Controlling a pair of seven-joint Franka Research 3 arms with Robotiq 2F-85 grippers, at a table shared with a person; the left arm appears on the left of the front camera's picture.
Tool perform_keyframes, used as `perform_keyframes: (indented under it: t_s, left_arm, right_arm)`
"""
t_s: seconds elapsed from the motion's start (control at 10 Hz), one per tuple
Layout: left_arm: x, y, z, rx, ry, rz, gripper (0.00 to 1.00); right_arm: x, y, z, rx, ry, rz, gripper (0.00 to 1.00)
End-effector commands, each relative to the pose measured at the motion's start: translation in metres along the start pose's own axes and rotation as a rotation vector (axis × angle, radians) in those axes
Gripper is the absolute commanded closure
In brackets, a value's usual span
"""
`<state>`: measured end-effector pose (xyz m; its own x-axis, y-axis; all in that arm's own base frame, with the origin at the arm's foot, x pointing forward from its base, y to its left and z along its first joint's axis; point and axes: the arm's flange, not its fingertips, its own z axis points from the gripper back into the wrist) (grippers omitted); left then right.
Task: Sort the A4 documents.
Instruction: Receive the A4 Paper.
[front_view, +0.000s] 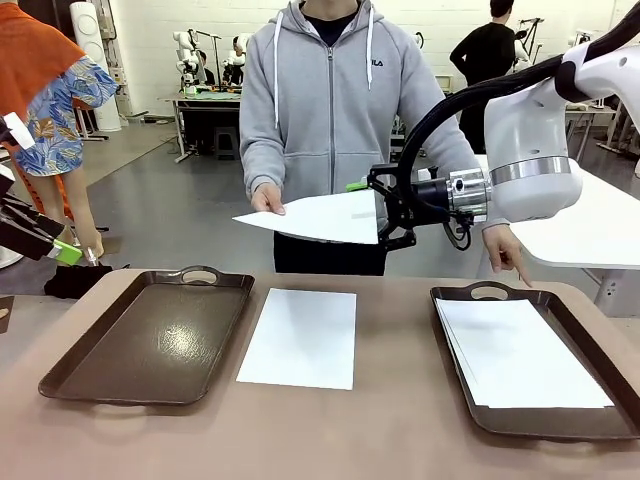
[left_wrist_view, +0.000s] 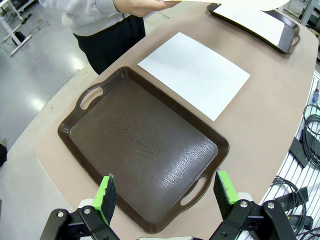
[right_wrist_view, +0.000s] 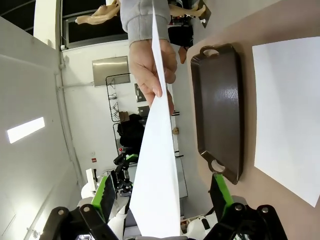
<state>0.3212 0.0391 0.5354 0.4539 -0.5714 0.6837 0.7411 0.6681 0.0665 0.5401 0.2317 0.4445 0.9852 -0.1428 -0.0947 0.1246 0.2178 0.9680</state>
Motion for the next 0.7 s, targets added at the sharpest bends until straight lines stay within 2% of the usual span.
perform_keyframes:
  t_s: [0.0,0.6]
  left_arm:
    - [-0.002,0.001,-0.001,-0.009,-0.007,0.003,0.0]
    - [-0.002,0.001,-0.001,-0.009,-0.007,0.003,0.0]
  right_arm:
    - [0.003,0.0,-0.003,0.053,-0.003,-0.047,0.0]
    - [0.006,-0.014,0.004,0.138,-0.007,-0.115,0.0]
